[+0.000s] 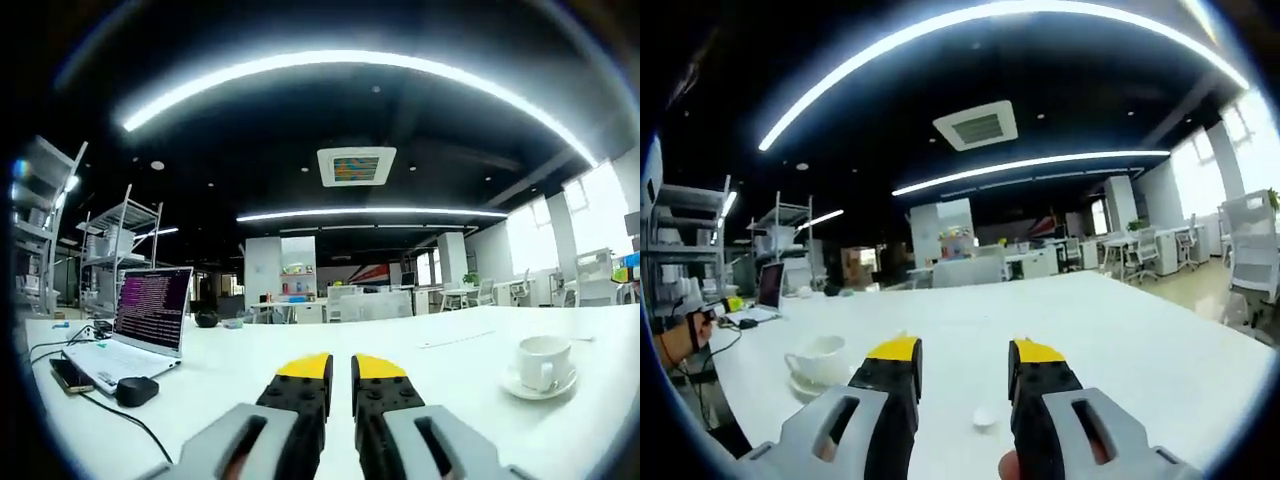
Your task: Tidy tabletop coffee trays, cups and spoons，present forward
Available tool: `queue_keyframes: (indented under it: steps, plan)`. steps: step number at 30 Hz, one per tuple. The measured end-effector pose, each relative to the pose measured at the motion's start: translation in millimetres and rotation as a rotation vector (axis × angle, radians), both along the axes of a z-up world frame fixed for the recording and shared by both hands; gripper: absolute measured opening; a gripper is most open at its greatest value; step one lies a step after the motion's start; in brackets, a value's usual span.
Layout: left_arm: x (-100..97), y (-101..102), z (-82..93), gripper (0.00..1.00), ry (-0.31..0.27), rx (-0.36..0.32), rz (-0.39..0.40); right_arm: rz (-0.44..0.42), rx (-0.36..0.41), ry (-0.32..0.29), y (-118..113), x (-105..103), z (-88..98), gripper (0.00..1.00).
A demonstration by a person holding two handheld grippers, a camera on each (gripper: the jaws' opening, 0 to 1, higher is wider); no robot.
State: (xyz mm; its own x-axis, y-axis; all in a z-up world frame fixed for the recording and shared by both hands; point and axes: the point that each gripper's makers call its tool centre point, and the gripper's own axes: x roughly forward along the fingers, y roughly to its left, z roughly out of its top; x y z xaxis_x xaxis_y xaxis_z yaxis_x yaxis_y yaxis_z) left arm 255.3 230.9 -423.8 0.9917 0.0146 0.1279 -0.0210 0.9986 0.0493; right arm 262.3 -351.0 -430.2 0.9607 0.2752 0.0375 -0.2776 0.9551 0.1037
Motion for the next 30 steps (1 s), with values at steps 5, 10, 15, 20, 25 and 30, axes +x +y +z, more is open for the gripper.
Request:
queue_keyframes:
  steps: [5,10,15,20,25,30]
  plan:
    - [2.2,2.6,-2.7,0.10,-0.008,-0.016,0.001,-0.008,-0.011,0.006,0.2,0.2,-1.2,0.35]
    - [3.5,5.6,-5.9,0.10,-0.002,-0.022,0.002,-0.018,-0.008,-0.003,-1.0,0.3,2.3,0.34]
    - [3.4,8.8,-6.3,0.10,-0.006,-0.030,0.008,-0.023,-0.013,-0.005,0.3,0.9,4.0,0.34]
    - [2.6,8.2,-5.5,0.10,-0.008,-0.033,0.004,-0.019,-0.021,-0.004,1.6,0.8,4.0,0.34]
    - [1.9,7.2,-9.1,0.10,0.009,-0.036,-0.001,-0.020,-0.022,-0.009,1.3,-1.2,6.0,0.34]
    - [0.8,7.7,-11.7,0.10,0.019,-0.038,-0.002,-0.020,-0.021,-0.008,0.2,-1.7,5.5,0.34]
